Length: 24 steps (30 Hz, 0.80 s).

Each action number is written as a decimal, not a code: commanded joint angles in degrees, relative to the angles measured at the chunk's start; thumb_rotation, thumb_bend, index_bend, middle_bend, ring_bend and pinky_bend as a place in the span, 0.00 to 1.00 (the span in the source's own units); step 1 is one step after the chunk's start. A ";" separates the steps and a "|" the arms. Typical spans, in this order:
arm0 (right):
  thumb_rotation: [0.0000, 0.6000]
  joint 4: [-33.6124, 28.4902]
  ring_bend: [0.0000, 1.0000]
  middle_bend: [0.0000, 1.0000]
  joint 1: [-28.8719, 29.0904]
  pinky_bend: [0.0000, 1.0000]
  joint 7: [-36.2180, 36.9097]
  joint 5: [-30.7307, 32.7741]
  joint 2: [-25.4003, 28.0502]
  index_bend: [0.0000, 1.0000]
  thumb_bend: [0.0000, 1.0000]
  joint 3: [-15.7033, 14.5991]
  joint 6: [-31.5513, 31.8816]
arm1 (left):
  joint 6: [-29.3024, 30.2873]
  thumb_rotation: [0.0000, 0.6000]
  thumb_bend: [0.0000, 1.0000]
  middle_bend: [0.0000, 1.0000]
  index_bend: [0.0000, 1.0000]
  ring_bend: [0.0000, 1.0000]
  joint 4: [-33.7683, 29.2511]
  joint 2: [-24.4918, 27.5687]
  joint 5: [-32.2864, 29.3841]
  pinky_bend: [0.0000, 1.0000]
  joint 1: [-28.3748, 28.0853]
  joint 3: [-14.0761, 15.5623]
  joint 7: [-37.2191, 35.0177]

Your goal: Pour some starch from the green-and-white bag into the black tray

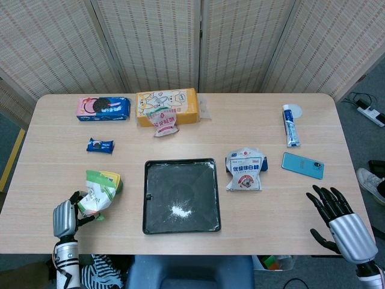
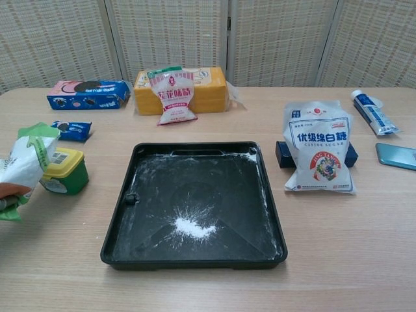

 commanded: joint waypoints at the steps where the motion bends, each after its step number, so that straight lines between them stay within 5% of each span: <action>1: 1.00 0.08 0.00 0.00 0.02 0.00 0.03 0.03 -0.05 0.00 0.31 0.07 0.01 | -0.83 1.00 0.24 0.78 0.68 0.95 5.65 -3.05 1.20 0.97 -0.02 0.94 -3.42; 13: 1.00 -0.17 0.00 0.00 0.09 0.00 -0.53 0.19 -0.12 0.00 0.31 0.06 -0.46 | -2.08 1.00 0.24 0.75 0.61 0.95 16.36 -8.84 4.05 0.97 -0.82 2.35 -8.19; 21: 1.00 -0.39 0.00 0.00 0.05 0.00 -0.52 0.32 0.10 0.00 0.31 0.06 -0.50 | -5.02 1.00 0.24 0.34 0.09 0.90 15.05 -6.52 4.51 0.95 -1.29 2.75 -9.62; 24: 1.00 -0.44 0.00 0.00 0.09 0.00 -0.69 0.34 0.04 0.00 0.31 0.06 -0.67 | -6.22 1.00 0.22 0.17 0.00 0.89 13.53 -5.26 4.25 0.94 -1.28 2.97 -9.25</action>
